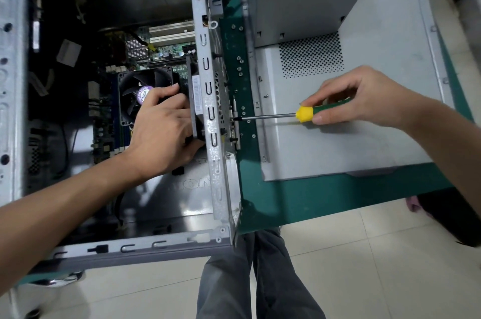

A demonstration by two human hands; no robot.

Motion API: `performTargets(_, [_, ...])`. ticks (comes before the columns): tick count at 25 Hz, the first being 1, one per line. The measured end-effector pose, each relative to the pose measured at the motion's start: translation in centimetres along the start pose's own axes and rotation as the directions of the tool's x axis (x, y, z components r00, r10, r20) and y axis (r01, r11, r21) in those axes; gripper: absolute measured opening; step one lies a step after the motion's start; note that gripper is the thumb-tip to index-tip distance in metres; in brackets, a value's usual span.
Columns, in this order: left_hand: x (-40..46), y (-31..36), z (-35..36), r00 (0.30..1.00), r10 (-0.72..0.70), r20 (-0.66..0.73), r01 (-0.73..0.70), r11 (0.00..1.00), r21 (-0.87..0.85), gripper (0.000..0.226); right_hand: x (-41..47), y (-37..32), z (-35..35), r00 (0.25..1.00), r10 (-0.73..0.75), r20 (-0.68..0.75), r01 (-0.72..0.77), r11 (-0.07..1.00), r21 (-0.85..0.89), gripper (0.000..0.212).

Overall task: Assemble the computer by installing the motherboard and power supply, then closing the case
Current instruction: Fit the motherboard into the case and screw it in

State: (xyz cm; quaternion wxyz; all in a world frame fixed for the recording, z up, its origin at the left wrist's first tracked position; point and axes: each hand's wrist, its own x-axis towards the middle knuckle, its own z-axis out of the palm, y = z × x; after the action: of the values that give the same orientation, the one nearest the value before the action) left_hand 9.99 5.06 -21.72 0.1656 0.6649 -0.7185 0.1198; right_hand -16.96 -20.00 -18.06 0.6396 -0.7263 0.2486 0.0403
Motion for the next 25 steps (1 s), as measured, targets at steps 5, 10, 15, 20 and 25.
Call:
performTargets(5, [0.2,0.1,-0.2,1.000,-0.001,-0.002,0.001,1.000,-0.021,0.030,0.0,0.6,-0.5,0.991,0.080,0.105,-0.088,0.994,0.071,0.041])
performTargets(10, [0.5,0.3,-0.4,1.000,0.012,0.009,-0.011,0.999,-0.032,0.032,0.5,1.5,-1.4,0.954,0.251,0.162,-0.282,0.936,0.212,0.035])
performTargets(15, [0.6,0.5,-0.7,1.000,0.021,0.014,-0.020,0.999,-0.031,0.035,-0.9,2.8,-0.8,0.974,0.224,-0.021,-0.204,0.918,0.340,0.035])
performTargets(20, [0.7,0.5,-0.7,0.999,0.032,0.018,-0.031,0.999,-0.021,0.033,-1.9,3.5,0.3,0.981,0.175,-0.082,-0.124,0.894,0.430,0.030])
performTargets(25, [0.5,0.3,-0.5,0.999,0.023,0.038,-0.022,1.000,-0.009,0.033,-1.1,2.0,1.0,0.966,0.207,-0.155,-0.119,0.889,0.443,0.015])
